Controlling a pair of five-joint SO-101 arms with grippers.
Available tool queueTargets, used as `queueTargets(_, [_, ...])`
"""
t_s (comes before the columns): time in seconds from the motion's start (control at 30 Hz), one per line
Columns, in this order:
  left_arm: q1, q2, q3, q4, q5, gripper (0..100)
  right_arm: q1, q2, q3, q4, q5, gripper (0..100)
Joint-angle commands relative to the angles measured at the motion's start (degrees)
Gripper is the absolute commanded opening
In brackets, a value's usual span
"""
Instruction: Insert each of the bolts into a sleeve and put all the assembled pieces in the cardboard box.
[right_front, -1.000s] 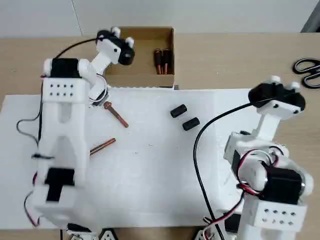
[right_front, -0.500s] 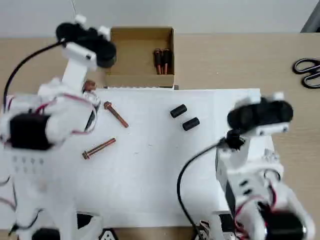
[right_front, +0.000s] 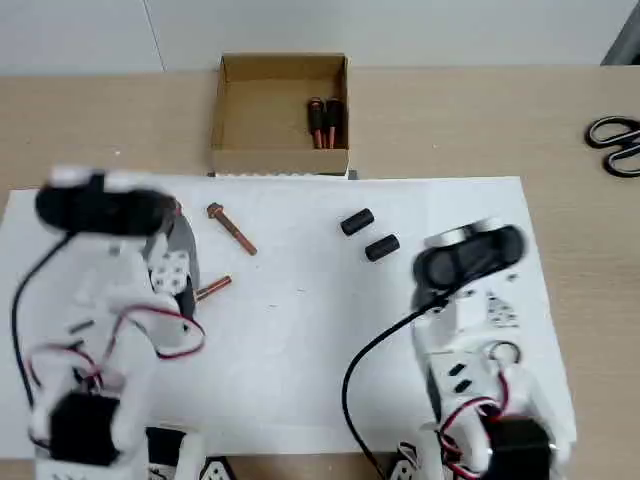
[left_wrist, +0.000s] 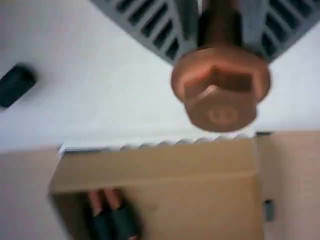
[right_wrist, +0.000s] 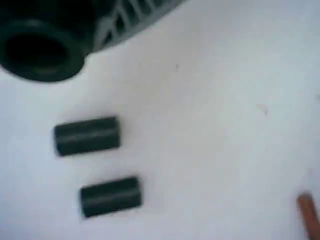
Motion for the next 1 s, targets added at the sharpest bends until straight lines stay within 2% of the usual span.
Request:
queueTargets(0.0, [3.3, -12.1, 12.3, -6.3, 9.2, 0, -6.7, -3.1, 3.6, -3.6, -0.5, 0.2])
queueTargets(0.17, [7.6, -23.7, 22.1, -7.8, 23.1, 0, -17.8, -5.9, 10.1, -10.7, -3.1, 0.2])
queueTargets(0.33, [8.9, -28.6, 24.1, -7.8, 24.9, 0, -24.5, -6.7, 14.9, -13.6, -3.1, 0.2])
queueTargets(0.5, [8.9, -28.4, 24.0, -7.9, 31.1, 0, -31.4, -6.7, 17.1, -14.0, -3.3, 0.2])
queueTargets(0.7, [9.8, -28.3, 24.1, -7.9, 33.6, 0, -33.3, -6.7, 19.6, -19.0, -3.3, 0.2])
queueTargets(0.97, [20.0, -28.3, 24.2, -7.9, 33.8, 0, -33.4, -6.6, 23.9, -24.8, -3.1, 0.2])
